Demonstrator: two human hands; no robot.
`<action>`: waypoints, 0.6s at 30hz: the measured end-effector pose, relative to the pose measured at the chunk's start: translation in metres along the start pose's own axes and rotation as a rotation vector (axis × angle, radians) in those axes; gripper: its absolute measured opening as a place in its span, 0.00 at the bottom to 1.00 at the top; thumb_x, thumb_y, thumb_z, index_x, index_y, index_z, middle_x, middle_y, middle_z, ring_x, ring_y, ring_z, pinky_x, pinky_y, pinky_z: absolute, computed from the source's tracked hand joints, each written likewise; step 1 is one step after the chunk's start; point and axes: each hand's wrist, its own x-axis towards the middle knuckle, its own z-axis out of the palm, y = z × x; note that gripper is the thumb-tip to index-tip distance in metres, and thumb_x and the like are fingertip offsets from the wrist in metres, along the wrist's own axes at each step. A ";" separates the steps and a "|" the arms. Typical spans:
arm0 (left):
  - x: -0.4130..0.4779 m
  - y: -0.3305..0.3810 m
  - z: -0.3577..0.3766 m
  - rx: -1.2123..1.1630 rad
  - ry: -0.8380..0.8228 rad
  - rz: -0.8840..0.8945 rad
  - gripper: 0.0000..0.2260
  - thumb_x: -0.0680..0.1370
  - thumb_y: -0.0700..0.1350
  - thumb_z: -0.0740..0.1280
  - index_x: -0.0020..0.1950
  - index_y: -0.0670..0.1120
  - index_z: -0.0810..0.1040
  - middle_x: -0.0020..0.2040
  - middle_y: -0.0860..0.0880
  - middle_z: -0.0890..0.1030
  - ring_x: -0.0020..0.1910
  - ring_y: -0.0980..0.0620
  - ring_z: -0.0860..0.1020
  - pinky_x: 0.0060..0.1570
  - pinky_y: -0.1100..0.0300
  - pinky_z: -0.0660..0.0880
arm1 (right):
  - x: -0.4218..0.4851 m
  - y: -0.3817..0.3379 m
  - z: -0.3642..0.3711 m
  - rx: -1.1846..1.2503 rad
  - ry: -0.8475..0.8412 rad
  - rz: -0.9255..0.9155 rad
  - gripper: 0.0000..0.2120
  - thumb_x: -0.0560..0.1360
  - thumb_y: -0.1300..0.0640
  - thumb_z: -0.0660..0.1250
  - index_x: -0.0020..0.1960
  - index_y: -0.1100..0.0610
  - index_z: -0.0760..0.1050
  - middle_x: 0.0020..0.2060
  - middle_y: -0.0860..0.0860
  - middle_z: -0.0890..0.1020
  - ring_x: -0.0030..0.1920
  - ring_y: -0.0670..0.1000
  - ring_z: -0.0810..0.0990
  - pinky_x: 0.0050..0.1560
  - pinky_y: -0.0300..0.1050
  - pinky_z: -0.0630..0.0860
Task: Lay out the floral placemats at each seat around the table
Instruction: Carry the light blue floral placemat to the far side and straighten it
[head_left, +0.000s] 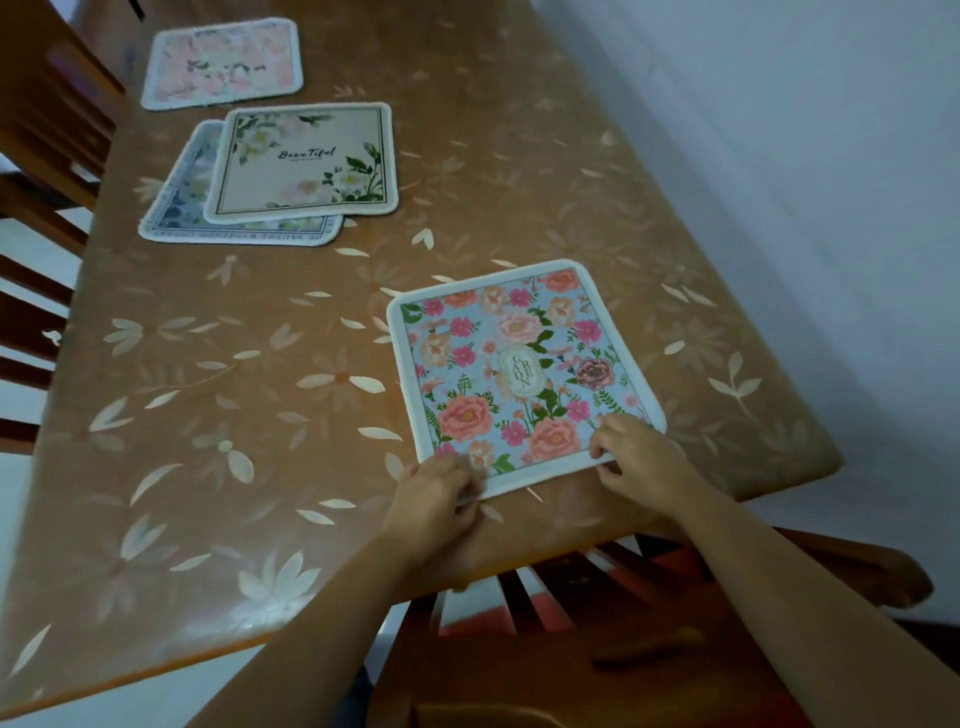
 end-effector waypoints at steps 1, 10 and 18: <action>0.000 0.000 0.000 0.017 -0.007 -0.008 0.09 0.71 0.42 0.68 0.50 0.44 0.78 0.50 0.44 0.79 0.52 0.44 0.74 0.53 0.50 0.69 | -0.002 0.002 0.000 -0.013 0.003 -0.001 0.05 0.71 0.60 0.64 0.47 0.56 0.73 0.49 0.52 0.74 0.52 0.51 0.71 0.44 0.43 0.69; 0.002 0.003 0.002 0.076 0.004 -0.066 0.03 0.68 0.41 0.68 0.40 0.43 0.79 0.42 0.44 0.81 0.43 0.44 0.77 0.45 0.54 0.70 | -0.003 -0.001 0.006 -0.017 0.098 0.021 0.02 0.70 0.63 0.65 0.42 0.59 0.75 0.45 0.53 0.78 0.53 0.51 0.74 0.40 0.38 0.61; -0.013 -0.007 -0.004 0.040 0.051 -0.098 0.05 0.68 0.45 0.70 0.38 0.43 0.80 0.39 0.45 0.81 0.41 0.45 0.77 0.41 0.56 0.69 | -0.002 -0.010 0.011 0.072 -0.015 -0.038 0.02 0.71 0.64 0.64 0.43 0.61 0.74 0.44 0.55 0.77 0.52 0.54 0.74 0.46 0.40 0.65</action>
